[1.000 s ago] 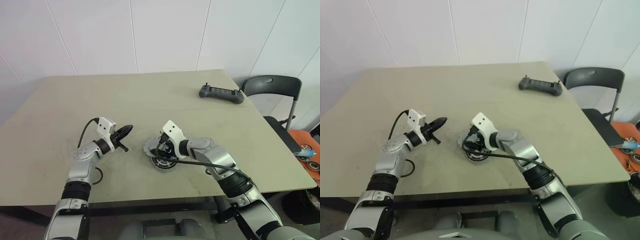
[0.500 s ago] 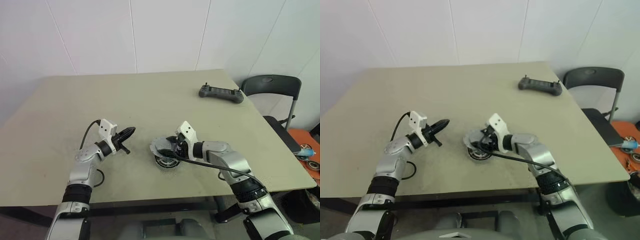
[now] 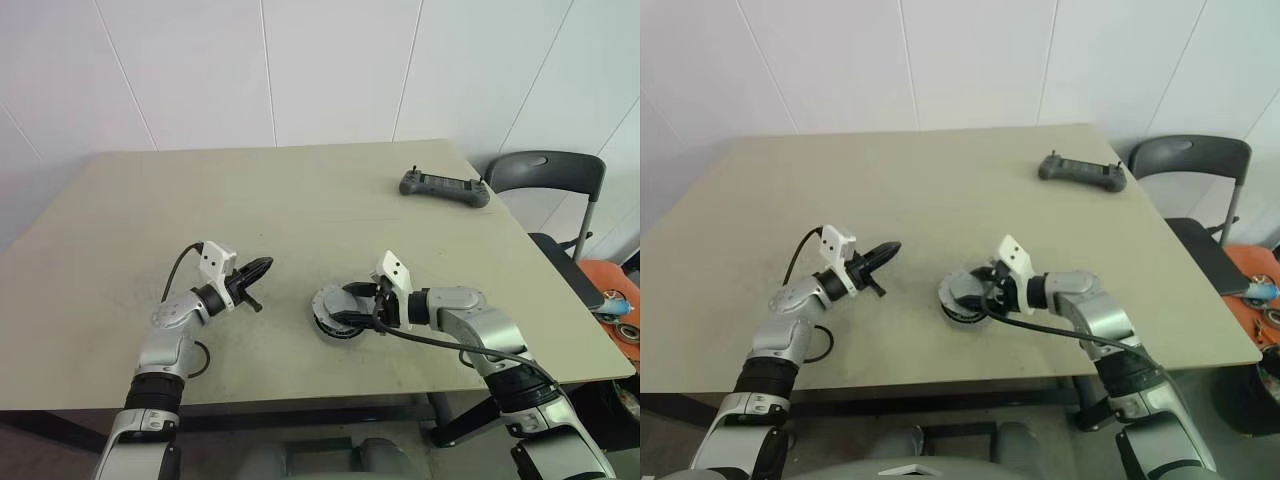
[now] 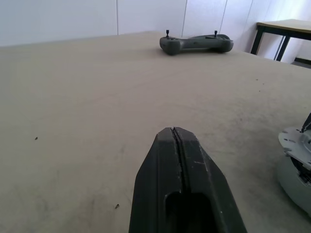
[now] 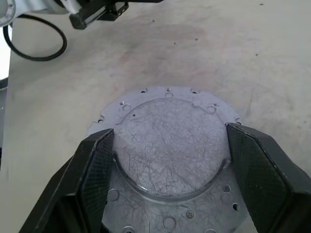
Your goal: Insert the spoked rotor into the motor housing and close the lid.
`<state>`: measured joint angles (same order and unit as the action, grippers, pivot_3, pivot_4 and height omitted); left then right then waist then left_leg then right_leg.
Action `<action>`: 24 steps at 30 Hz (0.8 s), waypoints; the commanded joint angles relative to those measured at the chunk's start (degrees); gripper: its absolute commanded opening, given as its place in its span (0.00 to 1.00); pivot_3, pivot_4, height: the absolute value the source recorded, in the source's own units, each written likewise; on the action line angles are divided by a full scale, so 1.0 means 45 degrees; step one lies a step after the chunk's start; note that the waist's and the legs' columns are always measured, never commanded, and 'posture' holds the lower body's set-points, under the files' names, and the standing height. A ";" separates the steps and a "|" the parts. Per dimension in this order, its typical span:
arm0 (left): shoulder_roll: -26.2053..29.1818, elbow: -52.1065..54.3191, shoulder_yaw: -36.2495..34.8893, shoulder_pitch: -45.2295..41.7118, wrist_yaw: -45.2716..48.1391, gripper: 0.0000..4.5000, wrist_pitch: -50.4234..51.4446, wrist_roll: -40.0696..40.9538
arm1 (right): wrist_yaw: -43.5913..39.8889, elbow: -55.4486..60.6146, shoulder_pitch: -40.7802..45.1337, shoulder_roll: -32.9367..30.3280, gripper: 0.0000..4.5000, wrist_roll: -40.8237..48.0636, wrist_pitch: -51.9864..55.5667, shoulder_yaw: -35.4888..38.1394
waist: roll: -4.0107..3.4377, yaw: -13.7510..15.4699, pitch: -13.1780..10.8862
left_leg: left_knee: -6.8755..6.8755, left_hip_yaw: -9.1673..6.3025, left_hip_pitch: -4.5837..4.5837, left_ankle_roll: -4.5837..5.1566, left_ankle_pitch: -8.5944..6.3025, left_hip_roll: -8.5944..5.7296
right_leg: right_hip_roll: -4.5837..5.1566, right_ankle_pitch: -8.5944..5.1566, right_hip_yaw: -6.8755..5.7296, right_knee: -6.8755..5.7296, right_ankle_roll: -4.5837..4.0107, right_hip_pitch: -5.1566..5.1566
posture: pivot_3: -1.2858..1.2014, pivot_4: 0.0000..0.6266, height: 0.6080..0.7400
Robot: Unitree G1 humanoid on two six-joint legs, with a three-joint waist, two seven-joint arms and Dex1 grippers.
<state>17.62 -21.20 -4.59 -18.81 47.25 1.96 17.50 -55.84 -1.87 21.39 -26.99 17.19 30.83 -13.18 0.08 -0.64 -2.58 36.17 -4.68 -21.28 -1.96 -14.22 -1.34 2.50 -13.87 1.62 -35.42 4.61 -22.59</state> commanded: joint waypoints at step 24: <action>0.0035 0.0708 0.0010 -0.0096 -0.0026 0.00 0.0035 0.0115 | 0.0476 -0.0304 -0.0195 -0.0035 0.72 -0.1272 -0.1267 -0.0299 | 0.0014 -0.0007 0.0008 | 0.0012 -0.0001 0.0069 -0.0001 0.0000 -0.0006 | 0.0009 -0.0025 -0.0001 0.0008 0.0023 0.0077 | 0.52 0.00 1.00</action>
<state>17.62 -20.19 -4.58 -18.76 47.23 2.28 17.51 -55.56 -2.49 20.52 -27.66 11.63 23.94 -15.50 0.14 -0.68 -2.54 36.22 -4.68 -20.91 -1.97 -14.22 -1.36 2.53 -13.98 1.62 -35.39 4.71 -22.22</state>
